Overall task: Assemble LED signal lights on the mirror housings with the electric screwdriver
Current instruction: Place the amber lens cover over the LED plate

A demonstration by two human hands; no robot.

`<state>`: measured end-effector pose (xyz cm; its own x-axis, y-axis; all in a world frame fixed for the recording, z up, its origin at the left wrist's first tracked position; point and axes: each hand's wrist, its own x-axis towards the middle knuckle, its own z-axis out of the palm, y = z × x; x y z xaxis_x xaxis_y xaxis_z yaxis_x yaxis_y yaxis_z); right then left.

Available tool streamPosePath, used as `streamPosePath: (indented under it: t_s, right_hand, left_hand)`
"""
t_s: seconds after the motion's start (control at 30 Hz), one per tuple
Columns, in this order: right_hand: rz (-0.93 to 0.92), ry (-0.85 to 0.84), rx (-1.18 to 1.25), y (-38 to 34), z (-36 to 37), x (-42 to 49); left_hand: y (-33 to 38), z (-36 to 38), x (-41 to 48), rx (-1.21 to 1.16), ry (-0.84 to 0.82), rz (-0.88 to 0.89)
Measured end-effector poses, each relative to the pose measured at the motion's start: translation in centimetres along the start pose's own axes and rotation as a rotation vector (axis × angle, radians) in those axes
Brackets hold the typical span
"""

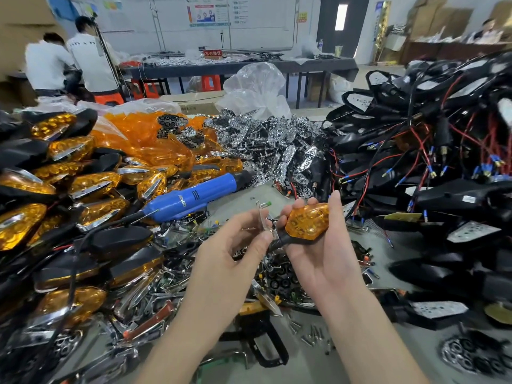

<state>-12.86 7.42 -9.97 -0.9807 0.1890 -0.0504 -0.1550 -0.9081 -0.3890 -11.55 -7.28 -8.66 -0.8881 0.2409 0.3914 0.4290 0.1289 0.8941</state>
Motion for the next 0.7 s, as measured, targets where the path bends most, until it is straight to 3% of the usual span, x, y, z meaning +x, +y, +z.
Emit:
streamPosePath:
  t_s: [0.17, 0.4, 0.7]
  right_hand:
    - [0.003, -0.013, -0.055, -0.1, 0.4, -0.4]
    - [-0.028, -0.039, -0.326, 0.8, 1.1, -1.2]
    - [0.007, -0.064, -0.433, 1.3, 1.4, -1.8]
  left_hand:
    - [-0.2, -0.1, 0.1, 0.031, -0.013, 0.028]
    - [-0.7, 0.0, -0.1, 0.227, -0.03, 0.148]
    - [-1.1, -0.1, -0.1, 0.288, 0.002, 0.224]
